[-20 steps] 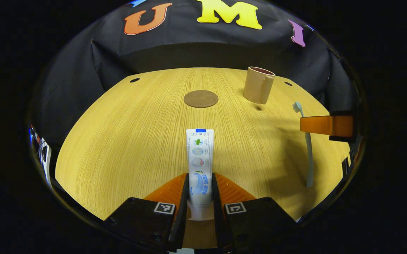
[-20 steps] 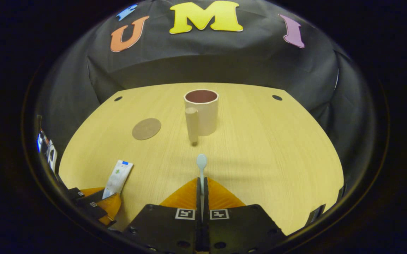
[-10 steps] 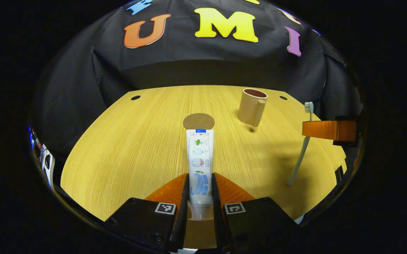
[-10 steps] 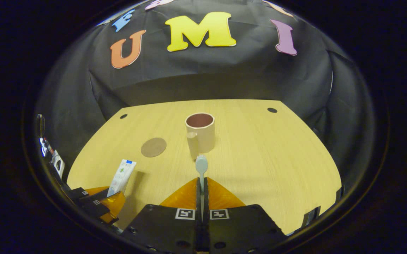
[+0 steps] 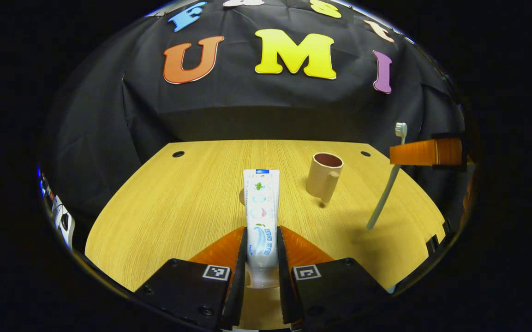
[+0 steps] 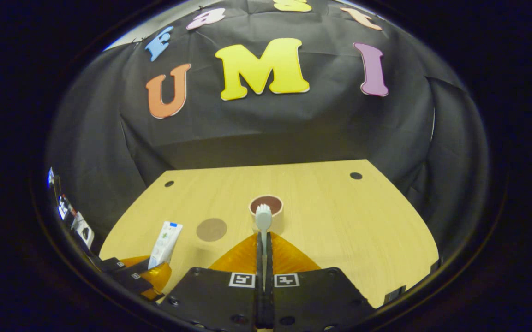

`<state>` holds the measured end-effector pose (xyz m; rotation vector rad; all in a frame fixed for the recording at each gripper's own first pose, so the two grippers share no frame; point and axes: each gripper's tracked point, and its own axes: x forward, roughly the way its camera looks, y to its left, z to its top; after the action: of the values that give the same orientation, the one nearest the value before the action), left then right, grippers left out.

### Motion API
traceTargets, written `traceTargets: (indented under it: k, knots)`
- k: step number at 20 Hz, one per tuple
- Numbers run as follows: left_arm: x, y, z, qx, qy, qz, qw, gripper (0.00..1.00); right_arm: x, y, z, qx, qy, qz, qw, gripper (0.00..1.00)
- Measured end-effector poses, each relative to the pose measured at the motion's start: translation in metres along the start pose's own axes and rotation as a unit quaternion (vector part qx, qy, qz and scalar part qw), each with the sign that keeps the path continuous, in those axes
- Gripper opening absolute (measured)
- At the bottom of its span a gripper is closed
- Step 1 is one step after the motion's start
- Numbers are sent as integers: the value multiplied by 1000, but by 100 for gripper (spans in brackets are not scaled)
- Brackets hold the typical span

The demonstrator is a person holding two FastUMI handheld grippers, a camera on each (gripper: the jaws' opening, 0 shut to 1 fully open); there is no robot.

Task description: Put the toothbrush and toothpaste on the desktop into the cup, then pick up the cup and place it on the coaster on the desktop.

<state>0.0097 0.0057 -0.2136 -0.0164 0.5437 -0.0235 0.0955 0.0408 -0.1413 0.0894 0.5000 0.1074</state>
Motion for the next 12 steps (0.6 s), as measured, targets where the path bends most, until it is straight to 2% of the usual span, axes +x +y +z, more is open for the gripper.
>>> traceTargets:
  k: [7, 9, 12]
  knots:
    - [8, 18, 35, -22, -26, 14, 999, 35, 55, 21, 94, -12, -62, 18, 998, 0]
    - [14, 25, 41, -24, -29, 21, 999, 36, 75, 25, 108, -21, -71, 19, 997, 0]
    - [24, 33, 45, -18, -31, 28, 999, 36, 108, 27, 107, -40, -63, 17, 997, 0]
